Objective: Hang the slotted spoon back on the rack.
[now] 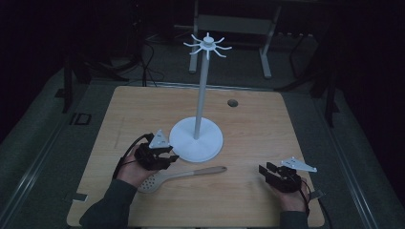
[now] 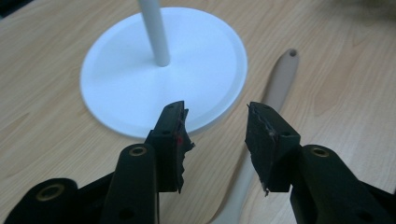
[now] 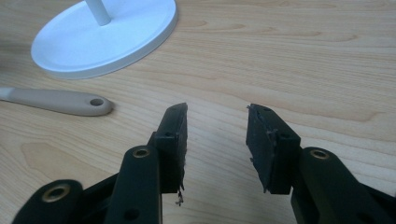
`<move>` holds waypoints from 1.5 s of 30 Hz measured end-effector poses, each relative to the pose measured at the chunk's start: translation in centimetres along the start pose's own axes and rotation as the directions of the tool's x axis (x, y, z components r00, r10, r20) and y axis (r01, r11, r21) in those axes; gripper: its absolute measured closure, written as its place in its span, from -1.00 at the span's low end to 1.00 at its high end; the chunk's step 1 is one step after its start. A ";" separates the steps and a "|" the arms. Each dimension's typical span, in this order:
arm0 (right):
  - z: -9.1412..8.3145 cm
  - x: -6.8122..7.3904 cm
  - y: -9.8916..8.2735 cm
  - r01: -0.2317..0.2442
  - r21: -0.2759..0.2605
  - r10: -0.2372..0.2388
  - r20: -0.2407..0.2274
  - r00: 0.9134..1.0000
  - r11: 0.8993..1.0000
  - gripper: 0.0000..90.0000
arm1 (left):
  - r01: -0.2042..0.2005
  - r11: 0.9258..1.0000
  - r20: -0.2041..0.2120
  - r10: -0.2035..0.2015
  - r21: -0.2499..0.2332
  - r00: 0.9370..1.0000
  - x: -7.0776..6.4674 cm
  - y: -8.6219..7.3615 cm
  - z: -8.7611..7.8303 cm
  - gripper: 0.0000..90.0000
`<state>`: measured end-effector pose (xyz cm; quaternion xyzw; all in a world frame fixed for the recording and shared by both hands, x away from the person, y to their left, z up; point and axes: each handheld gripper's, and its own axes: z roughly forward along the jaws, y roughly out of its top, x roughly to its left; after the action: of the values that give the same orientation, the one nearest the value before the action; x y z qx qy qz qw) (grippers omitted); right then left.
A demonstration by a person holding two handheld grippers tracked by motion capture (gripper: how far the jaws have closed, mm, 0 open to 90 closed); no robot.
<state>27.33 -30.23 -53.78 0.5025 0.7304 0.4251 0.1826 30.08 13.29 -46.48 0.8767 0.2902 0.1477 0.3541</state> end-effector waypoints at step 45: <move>0.7 0.0 -0.3 0.038 0.039 -0.039 0.024 0.999 0.999 0.23 | -0.204 0.910 0.243 0.119 0.361 0.963 -2.1 3.0 9.8 0.48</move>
<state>27.60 -30.00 -54.42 0.4970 0.7456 0.4011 0.1901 34.21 5.00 -51.38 0.9606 0.1994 0.0212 0.1923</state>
